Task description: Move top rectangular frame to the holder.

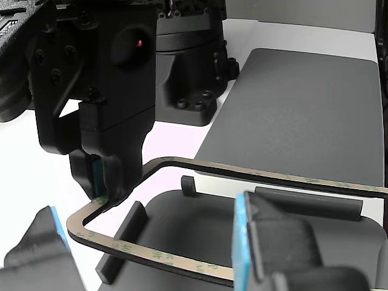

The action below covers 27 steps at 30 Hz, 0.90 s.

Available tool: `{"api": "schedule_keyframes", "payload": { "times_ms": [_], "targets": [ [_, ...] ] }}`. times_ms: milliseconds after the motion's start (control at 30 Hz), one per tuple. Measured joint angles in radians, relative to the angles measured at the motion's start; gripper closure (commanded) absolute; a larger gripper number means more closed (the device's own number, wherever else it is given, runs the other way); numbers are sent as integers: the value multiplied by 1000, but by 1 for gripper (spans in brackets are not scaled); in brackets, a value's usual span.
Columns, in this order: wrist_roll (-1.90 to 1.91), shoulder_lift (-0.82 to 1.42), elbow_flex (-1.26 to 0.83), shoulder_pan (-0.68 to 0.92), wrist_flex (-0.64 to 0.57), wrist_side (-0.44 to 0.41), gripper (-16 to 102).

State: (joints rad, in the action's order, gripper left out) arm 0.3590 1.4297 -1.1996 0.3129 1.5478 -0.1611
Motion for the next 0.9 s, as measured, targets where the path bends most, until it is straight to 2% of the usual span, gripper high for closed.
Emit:
{"api": "schedule_keyframes", "payload": {
  "times_ms": [900],
  "targets": [
    [-58,-67,-29,-18,-44,5,97]
  ]
}}
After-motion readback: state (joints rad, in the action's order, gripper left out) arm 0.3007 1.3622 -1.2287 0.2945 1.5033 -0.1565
